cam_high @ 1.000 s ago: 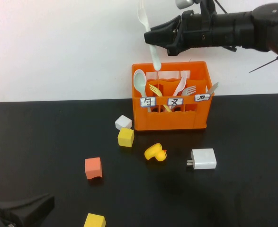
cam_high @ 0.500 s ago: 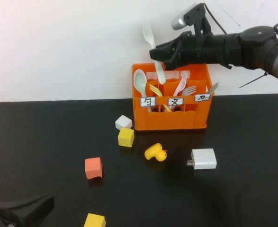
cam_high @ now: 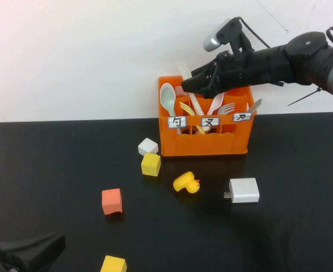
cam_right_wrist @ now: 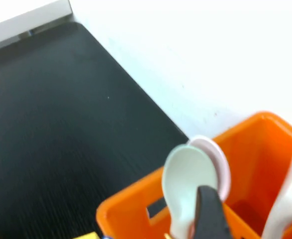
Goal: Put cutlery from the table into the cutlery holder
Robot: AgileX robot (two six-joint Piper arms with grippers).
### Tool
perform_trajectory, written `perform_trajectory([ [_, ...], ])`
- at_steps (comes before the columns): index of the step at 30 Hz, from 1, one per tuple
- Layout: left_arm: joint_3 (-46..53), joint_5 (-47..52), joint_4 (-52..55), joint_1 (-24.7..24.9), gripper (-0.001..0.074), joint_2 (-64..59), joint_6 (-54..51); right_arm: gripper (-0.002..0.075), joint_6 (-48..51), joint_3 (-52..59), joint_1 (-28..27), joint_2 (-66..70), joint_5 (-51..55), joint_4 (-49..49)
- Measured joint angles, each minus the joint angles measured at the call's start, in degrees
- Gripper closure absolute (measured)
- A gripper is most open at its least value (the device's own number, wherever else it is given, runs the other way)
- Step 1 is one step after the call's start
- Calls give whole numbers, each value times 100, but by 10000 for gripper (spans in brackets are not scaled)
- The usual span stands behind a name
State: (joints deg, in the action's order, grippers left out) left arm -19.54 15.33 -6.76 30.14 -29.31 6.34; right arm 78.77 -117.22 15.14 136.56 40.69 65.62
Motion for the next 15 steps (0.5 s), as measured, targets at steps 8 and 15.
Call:
perform_trajectory([
  [8,0,0,0,0,736,0,0,386,-122,0,-315,-101,511,-133],
  [15,0,-171,-212,0,736,159,0,691,-390,0,-590,-819,1641,-1066],
])
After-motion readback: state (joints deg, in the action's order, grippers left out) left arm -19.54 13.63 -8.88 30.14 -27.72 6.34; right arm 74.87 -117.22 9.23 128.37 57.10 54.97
